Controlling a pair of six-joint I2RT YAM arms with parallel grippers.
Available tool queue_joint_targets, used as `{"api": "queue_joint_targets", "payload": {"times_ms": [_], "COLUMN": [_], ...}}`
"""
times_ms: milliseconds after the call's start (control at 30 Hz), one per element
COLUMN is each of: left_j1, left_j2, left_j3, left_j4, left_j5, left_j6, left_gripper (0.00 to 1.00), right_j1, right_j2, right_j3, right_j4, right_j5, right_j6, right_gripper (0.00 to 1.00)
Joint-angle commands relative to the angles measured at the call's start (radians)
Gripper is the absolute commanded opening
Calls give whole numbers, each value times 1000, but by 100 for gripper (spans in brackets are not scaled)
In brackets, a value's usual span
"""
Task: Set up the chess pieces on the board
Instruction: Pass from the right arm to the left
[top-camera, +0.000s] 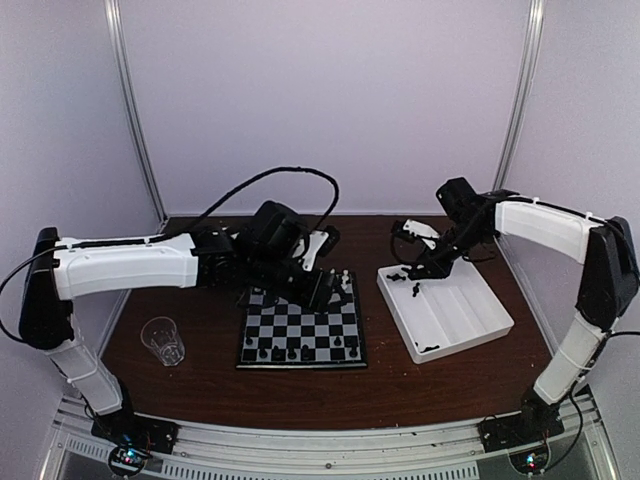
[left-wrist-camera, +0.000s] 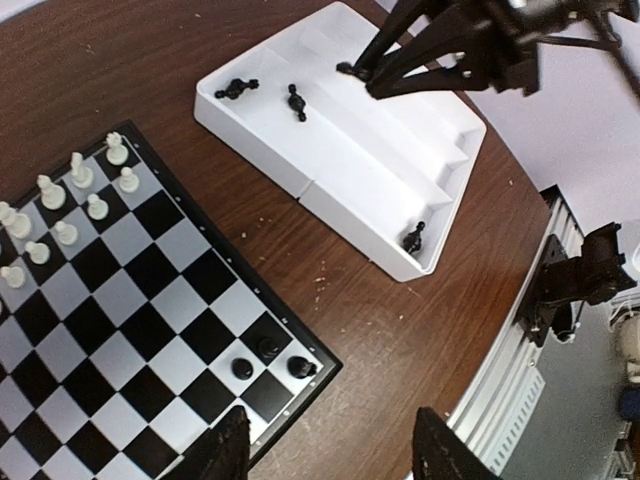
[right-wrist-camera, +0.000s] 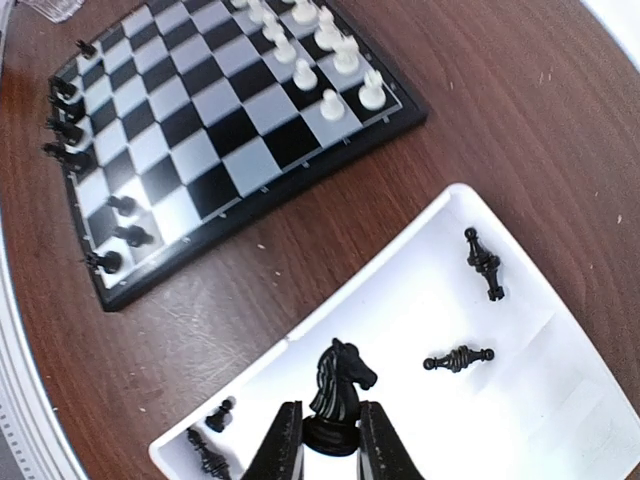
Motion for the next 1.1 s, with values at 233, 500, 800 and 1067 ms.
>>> {"api": "queue_joint_targets", "payload": {"times_ms": [233,500,800,1067], "left_j1": [68,69,70,70], "left_j2": [153,234,285,288], "left_j3": [16,73,60,54], "left_j4": [485,538,668,693], "left_j5": [358,415,469,490], "left_j6": [-320,-434,-539,-548], "left_gripper": [54,50,41,24], "right_j1": [93,164,219,232], "right_j2": [-207,-227,-216,-209], "right_j3": [-70,-37,-3,2], "right_j4": [-40,-72,-96,-88], "right_j5": [-212,-214,-191,-185], "right_j6": [-5,-33,-45,-45], "right_gripper": [17,17,17,17]}}
